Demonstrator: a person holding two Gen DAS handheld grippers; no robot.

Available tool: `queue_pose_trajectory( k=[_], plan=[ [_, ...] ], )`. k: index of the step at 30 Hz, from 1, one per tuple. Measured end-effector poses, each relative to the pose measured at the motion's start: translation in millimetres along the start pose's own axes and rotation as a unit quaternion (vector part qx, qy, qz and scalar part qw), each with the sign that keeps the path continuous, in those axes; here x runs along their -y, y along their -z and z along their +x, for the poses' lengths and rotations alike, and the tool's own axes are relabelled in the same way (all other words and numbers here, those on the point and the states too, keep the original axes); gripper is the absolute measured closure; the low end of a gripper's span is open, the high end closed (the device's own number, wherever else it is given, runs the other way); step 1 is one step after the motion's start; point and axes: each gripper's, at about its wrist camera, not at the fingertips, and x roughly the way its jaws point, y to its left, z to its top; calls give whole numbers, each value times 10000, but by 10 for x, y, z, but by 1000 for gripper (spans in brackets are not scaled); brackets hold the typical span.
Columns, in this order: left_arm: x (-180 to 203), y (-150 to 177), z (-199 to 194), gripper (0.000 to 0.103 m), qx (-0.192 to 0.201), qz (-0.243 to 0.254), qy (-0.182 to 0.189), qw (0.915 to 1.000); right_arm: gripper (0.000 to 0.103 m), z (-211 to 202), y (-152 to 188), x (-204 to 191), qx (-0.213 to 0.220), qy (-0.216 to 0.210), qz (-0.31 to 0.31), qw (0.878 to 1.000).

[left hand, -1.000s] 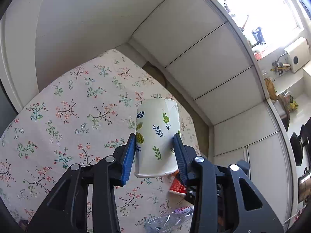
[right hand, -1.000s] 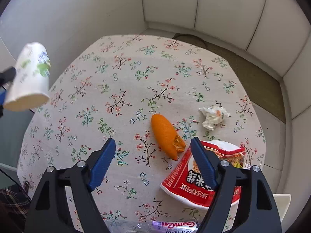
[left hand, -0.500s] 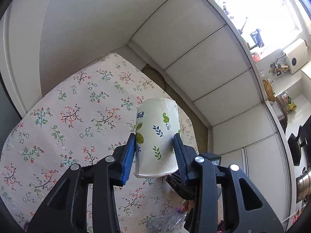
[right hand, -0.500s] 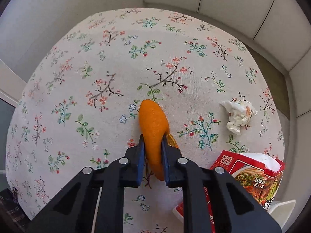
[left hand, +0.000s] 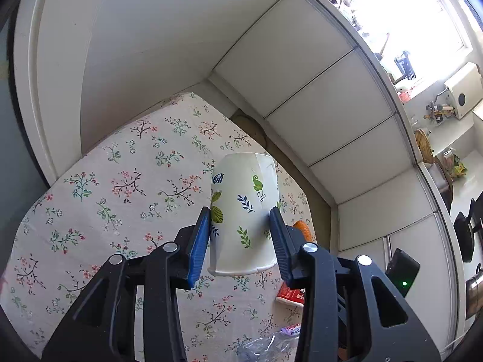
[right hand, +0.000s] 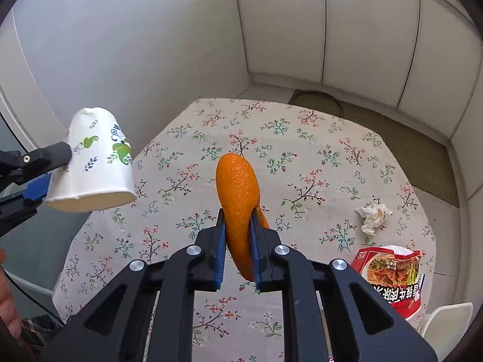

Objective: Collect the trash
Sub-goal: 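Carry the cup and carrot over the white bin and open both grippers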

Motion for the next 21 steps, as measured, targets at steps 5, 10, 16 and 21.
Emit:
queue_pose_trajectory(
  k=[5, 10, 16, 21],
  plan=[
    [128, 32, -99, 65, 238, 200, -68, 9995, 89, -304, 8, -6, 378, 3, 100, 9992],
    [274, 67, -119, 65, 373, 412, -77, 9984, 89, -546, -12, 35, 746, 60, 207, 9970],
    [601, 138, -98, 65, 525, 764, -25, 9957, 89, -752, -1, 124, 1083, 257, 305, 9933],
    [893, 276, -119, 65, 742, 1202, -39, 9900, 89, -872, 20, 338, 1195, 427, 544, 9904]
  ],
)
